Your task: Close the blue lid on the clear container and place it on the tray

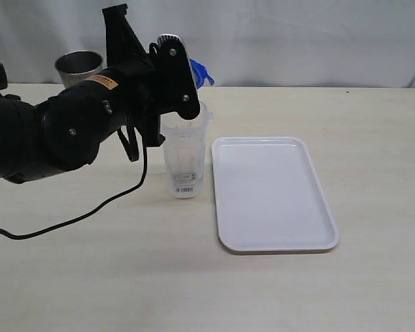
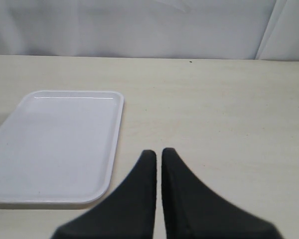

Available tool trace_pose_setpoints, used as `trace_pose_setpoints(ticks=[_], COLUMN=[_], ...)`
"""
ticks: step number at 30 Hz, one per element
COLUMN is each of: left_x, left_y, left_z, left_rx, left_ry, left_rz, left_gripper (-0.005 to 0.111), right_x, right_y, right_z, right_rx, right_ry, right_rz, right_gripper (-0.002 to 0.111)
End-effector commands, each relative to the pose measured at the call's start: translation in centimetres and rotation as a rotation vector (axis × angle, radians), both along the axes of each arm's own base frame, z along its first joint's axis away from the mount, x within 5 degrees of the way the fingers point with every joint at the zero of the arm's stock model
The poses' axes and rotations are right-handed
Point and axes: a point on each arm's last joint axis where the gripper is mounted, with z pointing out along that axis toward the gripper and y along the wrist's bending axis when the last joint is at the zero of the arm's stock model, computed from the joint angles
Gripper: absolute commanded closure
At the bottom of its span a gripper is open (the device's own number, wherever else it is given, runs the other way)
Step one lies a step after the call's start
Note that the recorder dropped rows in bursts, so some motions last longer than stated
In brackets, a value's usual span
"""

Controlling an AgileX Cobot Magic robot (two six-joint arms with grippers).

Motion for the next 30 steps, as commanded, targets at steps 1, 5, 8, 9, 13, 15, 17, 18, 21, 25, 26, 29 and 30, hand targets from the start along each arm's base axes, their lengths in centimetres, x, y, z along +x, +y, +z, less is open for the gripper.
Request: trace_pose_setpoints(ticks=[1, 5, 8, 9, 13, 15, 17, 18, 21, 25, 26, 29, 30], left_x=[-0.5, -1.2, -1.3, -1.3, -1.3, -1.3, -1.3, -1.3, -1.3, -1.5, -1.6, -1.8, -1.9], left_y=[-0.4, -1.3, -1.4, -1.4, -1.4, -1.4, -1.3, -1.2, -1.1, -1.3, -1.4, -1.7, -1.7], left_z=[0.3, 0.5, 0.7, 0.7, 0.7, 0.6, 0.6, 0.5, 0.4, 0.3, 0.3, 0.3, 0.3], left_rx=[-0.005, 0.035, 0.057, 0.061, 0.066, 0.063, 0.054, 0.049, 0.04, 0.046, 0.054, 0.063, 0.064], left_ry=[-0.023, -0.061, -0.093, -0.097, -0.092, -0.085, -0.072, -0.067, -0.056, -0.043, -0.043, -0.047, -0.046], left_rz=[-0.003, -0.036, -0.036, -0.036, -0.032, -0.03, -0.02, -0.014, -0.003, -0.005, -0.005, -0.014, -0.018], left_gripper=[0.107, 0.107, 0.107, 0.107, 0.107, 0.107, 0.107, 0.107, 0.107, 0.107, 0.107, 0.107, 0.107], right_x=[0.0, 0.0, 0.0, 0.0, 0.0, 0.0, 0.0, 0.0, 0.0, 0.0, 0.0, 0.0, 0.0], right_y=[0.0, 0.0, 0.0, 0.0, 0.0, 0.0, 0.0, 0.0, 0.0, 0.0, 0.0, 0.0, 0.0], right_z=[0.0, 0.0, 0.0, 0.0, 0.0, 0.0, 0.0, 0.0, 0.0, 0.0, 0.0, 0.0, 0.0], right_rx=[-0.005, -0.005, -0.005, -0.005, -0.005, -0.005, -0.005, -0.005, -0.005, -0.005, -0.005, -0.005, -0.005], right_ry=[-0.01, -0.01, -0.01, -0.01, -0.01, -0.01, -0.01, -0.01, -0.01, -0.01, -0.01, -0.01, -0.01], right_rz=[0.004, 0.004, 0.004, 0.004, 0.004, 0.004, 0.004, 0.004, 0.004, 0.004, 0.004, 0.004, 0.004], right_gripper=[0.104, 0.104, 0.104, 0.104, 0.104, 0.104, 0.104, 0.104, 0.104, 0.104, 0.104, 0.104, 0.104])
